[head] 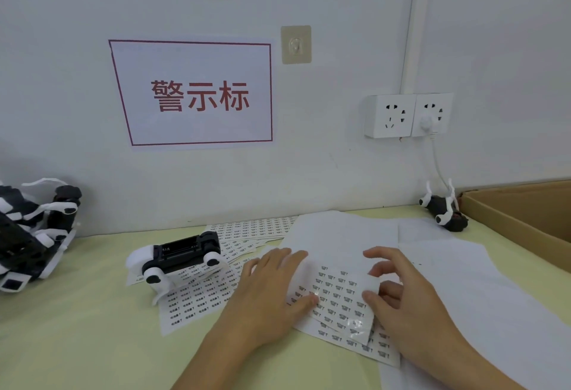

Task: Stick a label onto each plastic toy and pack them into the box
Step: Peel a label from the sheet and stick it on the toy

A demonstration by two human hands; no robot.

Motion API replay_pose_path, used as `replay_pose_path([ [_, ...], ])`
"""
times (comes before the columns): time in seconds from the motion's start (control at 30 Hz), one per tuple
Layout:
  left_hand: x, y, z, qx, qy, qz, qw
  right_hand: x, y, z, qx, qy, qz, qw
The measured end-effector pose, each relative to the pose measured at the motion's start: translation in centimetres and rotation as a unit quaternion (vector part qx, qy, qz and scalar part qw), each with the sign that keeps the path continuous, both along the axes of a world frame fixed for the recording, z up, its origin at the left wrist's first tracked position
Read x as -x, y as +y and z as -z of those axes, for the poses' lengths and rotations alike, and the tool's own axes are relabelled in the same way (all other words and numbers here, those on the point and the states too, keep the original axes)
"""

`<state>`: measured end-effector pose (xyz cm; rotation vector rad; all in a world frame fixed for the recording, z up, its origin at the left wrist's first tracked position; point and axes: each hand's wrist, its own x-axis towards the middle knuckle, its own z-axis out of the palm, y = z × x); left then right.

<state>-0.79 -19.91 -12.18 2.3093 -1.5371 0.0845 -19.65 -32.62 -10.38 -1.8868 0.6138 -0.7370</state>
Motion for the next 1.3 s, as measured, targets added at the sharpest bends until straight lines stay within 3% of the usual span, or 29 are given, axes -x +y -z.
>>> replay_pose_path([
  [0.1, 0.9, -1.0, -1.3, 0.043, -0.010, 0.008, 0.999, -0.2, -0.2, 0.1, -0.061, -0.032, 0.029, 0.997],
  [0.23, 5.4, -3.4, -1.9, 0.194, 0.124, 0.029, 0.973, 0.1, -0.8, 0.0, -0.108, -0.051, 0.054, 0.991],
  [0.3, 7.9, -4.0, -1.0, 0.233, 0.143, 0.039, 0.961, 0.3, -0.9, -0.1, -0.116, -0.053, 0.059, 0.990],
  [0.9, 9.2, -3.8, 0.5, 0.265, 0.206, 0.022, 0.942, 0.1, -0.7, 0.5, -0.114, -0.080, 0.010, 0.990],
  [1.13, 9.6, -3.6, 0.0, 0.260, 0.196, 0.020, 0.945, 0.2, -0.7, 0.6, -0.131, -0.095, -0.001, 0.987],
  [1.3, 9.5, -3.7, 0.1, 0.289, 0.124, -0.008, 0.949, 0.0, -0.6, 0.8, -0.113, -0.090, 0.002, 0.989],
])
